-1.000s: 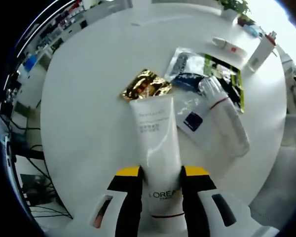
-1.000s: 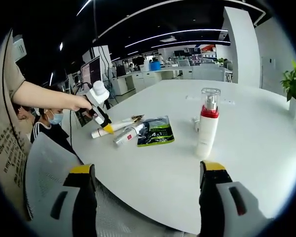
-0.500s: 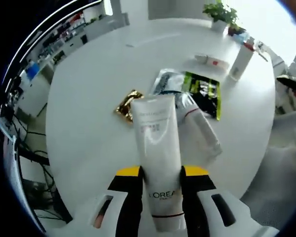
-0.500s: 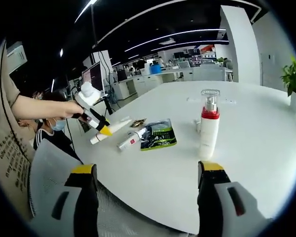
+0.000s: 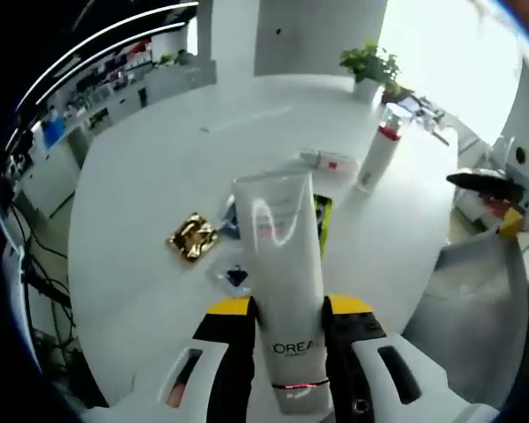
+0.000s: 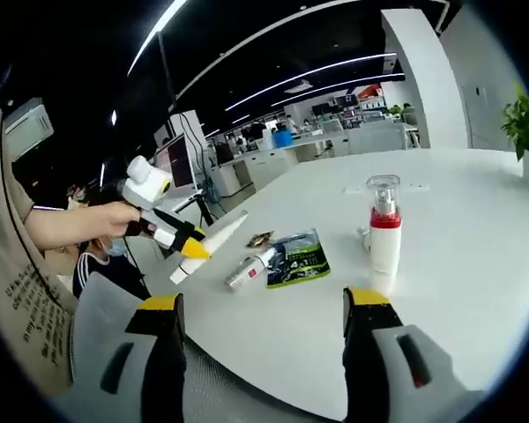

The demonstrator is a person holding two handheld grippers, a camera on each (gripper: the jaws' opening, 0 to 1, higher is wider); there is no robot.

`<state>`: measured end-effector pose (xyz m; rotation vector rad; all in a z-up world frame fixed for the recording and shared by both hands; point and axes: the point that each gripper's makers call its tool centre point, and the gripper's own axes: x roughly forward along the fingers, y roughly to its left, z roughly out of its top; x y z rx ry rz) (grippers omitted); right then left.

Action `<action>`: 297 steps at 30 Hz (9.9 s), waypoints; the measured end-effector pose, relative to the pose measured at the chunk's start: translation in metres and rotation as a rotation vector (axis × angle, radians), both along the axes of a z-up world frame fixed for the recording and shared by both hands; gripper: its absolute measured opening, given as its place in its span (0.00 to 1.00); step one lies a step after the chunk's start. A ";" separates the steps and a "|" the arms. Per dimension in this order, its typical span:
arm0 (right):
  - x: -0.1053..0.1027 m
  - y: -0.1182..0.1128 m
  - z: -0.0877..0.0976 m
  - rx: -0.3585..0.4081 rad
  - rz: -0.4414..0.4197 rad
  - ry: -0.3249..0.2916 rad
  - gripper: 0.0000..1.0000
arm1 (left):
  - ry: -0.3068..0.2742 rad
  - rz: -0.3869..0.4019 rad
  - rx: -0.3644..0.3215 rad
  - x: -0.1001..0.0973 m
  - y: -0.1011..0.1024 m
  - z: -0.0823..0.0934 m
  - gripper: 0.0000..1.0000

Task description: Arrange the skincare products in the storage area until every visible bottle or jar stands upright without overlapping.

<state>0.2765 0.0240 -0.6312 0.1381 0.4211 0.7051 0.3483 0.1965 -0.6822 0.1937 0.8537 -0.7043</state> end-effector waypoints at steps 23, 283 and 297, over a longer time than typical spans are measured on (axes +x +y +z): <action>0.050 0.044 0.077 0.165 0.009 -0.141 0.66 | -0.261 -0.139 -0.154 -0.026 -0.081 0.069 0.27; 0.011 -0.047 -0.010 0.123 -0.073 0.057 0.99 | -0.054 0.211 -0.221 -0.047 -0.034 0.011 0.95; 0.014 -0.077 -0.011 0.102 -0.178 0.065 0.99 | -0.043 0.132 -0.199 -0.059 -0.044 0.017 0.94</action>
